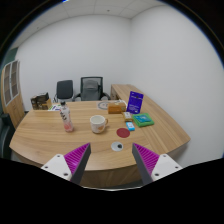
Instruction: Pour water
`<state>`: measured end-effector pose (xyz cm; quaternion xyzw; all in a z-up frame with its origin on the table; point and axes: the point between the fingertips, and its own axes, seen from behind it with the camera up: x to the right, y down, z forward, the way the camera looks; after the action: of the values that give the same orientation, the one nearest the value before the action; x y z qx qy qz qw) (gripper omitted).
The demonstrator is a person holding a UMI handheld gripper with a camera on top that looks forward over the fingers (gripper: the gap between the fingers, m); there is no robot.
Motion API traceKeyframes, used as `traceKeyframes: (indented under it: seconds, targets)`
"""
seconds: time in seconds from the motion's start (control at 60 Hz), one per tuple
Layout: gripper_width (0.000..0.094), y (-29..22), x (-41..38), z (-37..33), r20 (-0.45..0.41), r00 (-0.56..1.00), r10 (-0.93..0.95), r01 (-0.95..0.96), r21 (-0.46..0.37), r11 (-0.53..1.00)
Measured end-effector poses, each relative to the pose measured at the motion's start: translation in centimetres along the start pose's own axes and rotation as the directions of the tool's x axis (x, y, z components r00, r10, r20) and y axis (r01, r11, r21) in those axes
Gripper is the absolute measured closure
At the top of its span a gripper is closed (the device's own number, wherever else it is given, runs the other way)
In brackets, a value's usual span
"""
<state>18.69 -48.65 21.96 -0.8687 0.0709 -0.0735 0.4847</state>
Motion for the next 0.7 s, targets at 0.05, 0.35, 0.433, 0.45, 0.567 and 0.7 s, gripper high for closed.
traceKeyframes:
  seconds: [0.05,0.35,0.433,0.45,0.567,0.7]
  targets:
    - [0.0074,0.1,-0.2,0.0,0.005,1.000,-0.006,0.006,-0.003,1.000]
    - [0.0080,1.6,-6.5,3.3,0.081,0.996,-0.048,0.050,-0.019,0.999]
    - [0.0078,1.4,-10.0,5.3,0.113,0.992,-0.057,0.058,-0.007,0.998]
    - [0.0078,1.3,-10.8,5.8,0.120,0.991,-0.056,0.056,-0.002,0.998]
    - [0.0075,-0.3,-16.8,10.1,0.177,0.984,-0.031,0.022,0.049,0.999]
    - [0.0074,-2.9,-22.1,16.8,0.201,0.979,-0.020,-0.004,0.117,0.993]
